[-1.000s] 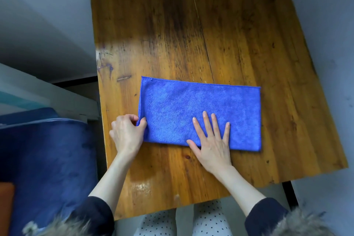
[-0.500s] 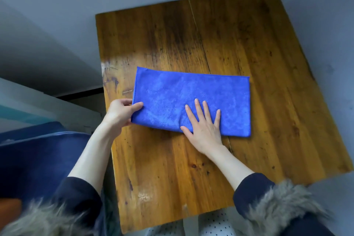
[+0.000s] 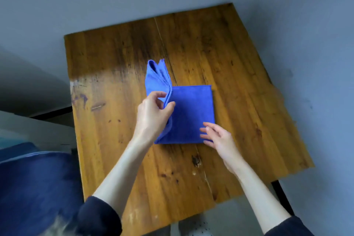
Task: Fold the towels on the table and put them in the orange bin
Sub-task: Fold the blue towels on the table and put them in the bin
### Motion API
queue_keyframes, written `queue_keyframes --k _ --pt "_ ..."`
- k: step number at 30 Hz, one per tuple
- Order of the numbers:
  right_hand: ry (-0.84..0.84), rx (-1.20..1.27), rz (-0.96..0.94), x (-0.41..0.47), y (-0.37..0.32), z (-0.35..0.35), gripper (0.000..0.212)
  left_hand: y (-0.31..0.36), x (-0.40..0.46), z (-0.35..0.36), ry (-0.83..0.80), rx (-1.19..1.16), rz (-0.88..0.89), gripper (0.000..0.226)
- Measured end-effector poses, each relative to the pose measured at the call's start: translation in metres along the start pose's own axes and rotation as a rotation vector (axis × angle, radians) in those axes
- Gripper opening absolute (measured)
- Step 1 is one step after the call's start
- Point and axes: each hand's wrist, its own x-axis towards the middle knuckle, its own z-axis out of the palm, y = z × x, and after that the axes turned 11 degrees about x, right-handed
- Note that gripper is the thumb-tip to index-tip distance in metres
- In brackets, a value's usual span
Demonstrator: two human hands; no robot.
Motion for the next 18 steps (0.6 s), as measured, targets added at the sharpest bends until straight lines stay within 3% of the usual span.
queue_keyframes --k 5,11,13,15,18 --pt "0.012 0.261 0.179 0.011 -0.003 -0.035 0.027 0.03 -0.014 0.078 -0.164 0.108 0.061 0.03" --pt "-0.024 0.244 0.194 0.029 0.003 -0.044 0.027 0.017 -0.027 0.117 -0.278 0.09 0.071 0.031" --pt "-0.031 0.173 0.173 0.036 0.002 -0.04 0.027 0.011 -0.034 0.113 -0.237 0.028 0.129 0.023" --pt "-0.038 0.071 0.122 0.046 -0.001 -0.034 0.022 0.003 -0.039 0.103 -0.098 0.046 0.2 0.017" --pt "0.019 -0.106 0.03 0.064 -0.011 -0.023 0.018 -0.014 -0.038 0.088 0.106 0.286 0.276 0.02"
